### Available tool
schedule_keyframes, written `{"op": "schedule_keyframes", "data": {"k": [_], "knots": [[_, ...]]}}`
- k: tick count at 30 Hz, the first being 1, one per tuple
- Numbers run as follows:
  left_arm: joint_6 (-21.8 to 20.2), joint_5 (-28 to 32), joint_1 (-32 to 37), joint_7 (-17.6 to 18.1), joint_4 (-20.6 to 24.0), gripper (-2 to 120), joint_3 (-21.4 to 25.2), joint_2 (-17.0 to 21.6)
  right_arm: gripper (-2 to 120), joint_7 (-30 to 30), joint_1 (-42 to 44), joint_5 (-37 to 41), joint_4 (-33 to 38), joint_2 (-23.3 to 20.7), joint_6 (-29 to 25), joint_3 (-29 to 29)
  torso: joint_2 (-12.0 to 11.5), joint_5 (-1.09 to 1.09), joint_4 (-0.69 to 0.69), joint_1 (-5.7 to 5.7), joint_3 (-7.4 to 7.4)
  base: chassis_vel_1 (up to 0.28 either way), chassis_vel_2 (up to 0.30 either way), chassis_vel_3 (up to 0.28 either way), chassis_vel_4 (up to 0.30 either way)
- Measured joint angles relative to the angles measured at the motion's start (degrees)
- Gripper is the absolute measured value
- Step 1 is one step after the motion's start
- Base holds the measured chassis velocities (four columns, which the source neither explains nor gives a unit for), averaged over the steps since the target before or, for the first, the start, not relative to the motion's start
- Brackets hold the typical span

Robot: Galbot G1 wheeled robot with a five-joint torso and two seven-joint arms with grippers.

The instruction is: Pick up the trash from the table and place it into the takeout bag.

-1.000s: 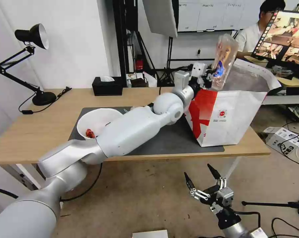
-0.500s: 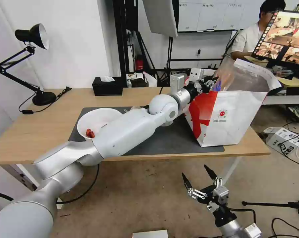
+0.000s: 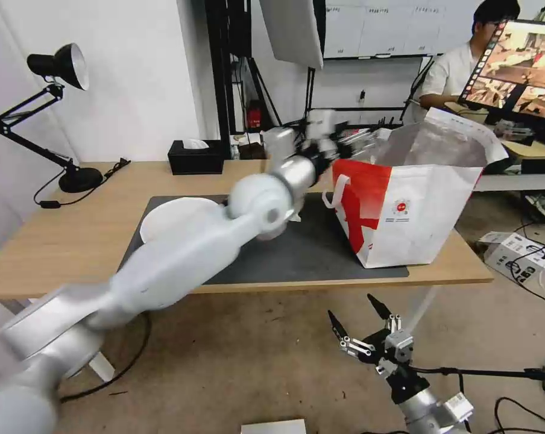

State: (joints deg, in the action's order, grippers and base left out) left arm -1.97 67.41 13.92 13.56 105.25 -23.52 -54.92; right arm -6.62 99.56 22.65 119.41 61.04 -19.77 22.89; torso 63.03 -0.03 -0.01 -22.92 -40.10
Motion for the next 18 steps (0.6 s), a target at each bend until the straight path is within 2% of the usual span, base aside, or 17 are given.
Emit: {"op": "schedule_keyframes", "data": {"k": [2, 3, 5, 6, 8, 10, 11, 15, 18], "knots": [[1.7, -3.6, 7.5, -1.5, 3.7, 100, 4.8, 5.7, 100, 0.6, -1.0, 0.0, -0.3, -0.3, 0.0, -1.5, 0.0, 0.0, 0.04, 0.0, 0.0, 0.0, 0.0, 0.0, 0.0], [1.7, -3.6, 7.5, -1.5, 3.7, 100, 4.8, 5.7, 100, 0.6, -1.0, 0.0, -0.3, -0.3, 0.0, -1.5, 0.0, 0.0, 0.04, 0.0, 0.0, 0.0, 0.0, 0.0, 0.0], [2.5, -6.5, 18.5, -2.5, 7.8, 100, 12.7, 9.8, 100, 1.4, -2.3, -0.1, -0.3, -0.8, 0.0, -3.5, 0.0, -0.02, 0.02, 0.0, 0.0, 0.0, 0.0, 0.0, 0.0], [2.5, -6.5, 18.5, -2.5, 7.8, 100, 12.7, 9.8, 100, 1.4, -2.3, -0.1, -0.3, -0.8, 0.0, -3.5, 0.0, -0.02, 0.02, 0.0, 0.0, 0.0, 0.0, 0.0, 0.0], [2.7, -8.7, 29.2, -2.9, 12.1, 100, 20.6, 12.0, 100, 1.6, -3.5, 0.2, -0.4, -1.3, 0.0, -4.9, 0.0, 0.01, 0.03, 0.01, 0.01, 0.0, 0.0, 0.0, 0.0], [2.8, -9.4, 31.8, -3.0, 13.0, 100, 22.5, 12.3, 100, 1.6, -3.7, 0.3, -0.5, -1.4, 0.0, -5.2, 0.0, 0.0, 0.04, 0.01, 0.01, 0.0, 0.0, 0.0, 0.0], [3.3, -11.6, 37.7, -3.4, 14.8, 100, 26.6, 13.1, 100, 1.6, -4.0, 0.4, -0.7, -1.2, -0.3, -5.7, 0.0, 0.02, 0.05, 0.01, 0.01, 0.0, 0.0, 0.0, 0.0], [3.9, -13.1, 40.7, -3.7, 15.3, 100, 28.4, 13.2, 100, 1.6, -3.5, 0.3, -0.5, -0.7, -0.7, -5.5, 0.0, 0.04, 0.05, 0.01, 0.01, 0.0, 0.0, 0.0, 0.0], [4.7, -15.4, 43.4, -4.4, 15.3, 100, 30.2, 13.0, 100, 1.6, -2.4, 0.1, 0.0, 0.1, -1.1, -4.9, 0.0, 0.0, -0.02, 0.01, 0.01, 0.0, 0.0, 0.0, 0.0]]}}
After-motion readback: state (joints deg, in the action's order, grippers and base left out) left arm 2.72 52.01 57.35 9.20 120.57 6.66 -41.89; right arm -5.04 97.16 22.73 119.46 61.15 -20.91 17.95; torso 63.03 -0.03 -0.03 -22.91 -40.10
